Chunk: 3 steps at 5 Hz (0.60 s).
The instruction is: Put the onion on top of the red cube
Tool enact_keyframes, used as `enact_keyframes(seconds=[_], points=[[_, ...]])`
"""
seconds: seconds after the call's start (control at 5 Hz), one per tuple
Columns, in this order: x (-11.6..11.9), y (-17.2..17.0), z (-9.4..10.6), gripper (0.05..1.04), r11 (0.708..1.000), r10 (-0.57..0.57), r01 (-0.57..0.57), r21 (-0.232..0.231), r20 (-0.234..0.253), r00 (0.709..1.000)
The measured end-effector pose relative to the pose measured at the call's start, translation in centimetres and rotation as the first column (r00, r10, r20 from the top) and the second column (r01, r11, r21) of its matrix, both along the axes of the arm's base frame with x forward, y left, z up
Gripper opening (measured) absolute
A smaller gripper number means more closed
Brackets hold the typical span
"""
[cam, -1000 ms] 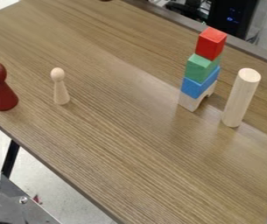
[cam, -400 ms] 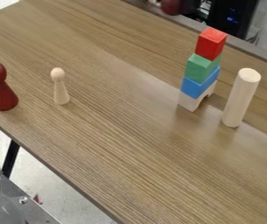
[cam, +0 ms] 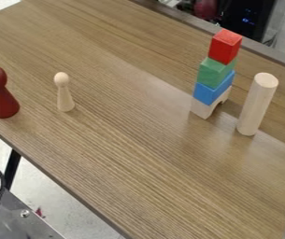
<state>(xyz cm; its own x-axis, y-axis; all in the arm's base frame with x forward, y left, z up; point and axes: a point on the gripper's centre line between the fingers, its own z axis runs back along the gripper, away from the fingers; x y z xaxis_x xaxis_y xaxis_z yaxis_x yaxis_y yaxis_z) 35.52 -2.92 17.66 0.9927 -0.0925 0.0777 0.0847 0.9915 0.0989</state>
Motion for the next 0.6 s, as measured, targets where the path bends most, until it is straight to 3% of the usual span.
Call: enact_keyframes(seconds=[0.6], points=[[0.87,-0.96,-0.46,0.592,1.000,-0.007,0.007,0.004,0.014,1.000]])
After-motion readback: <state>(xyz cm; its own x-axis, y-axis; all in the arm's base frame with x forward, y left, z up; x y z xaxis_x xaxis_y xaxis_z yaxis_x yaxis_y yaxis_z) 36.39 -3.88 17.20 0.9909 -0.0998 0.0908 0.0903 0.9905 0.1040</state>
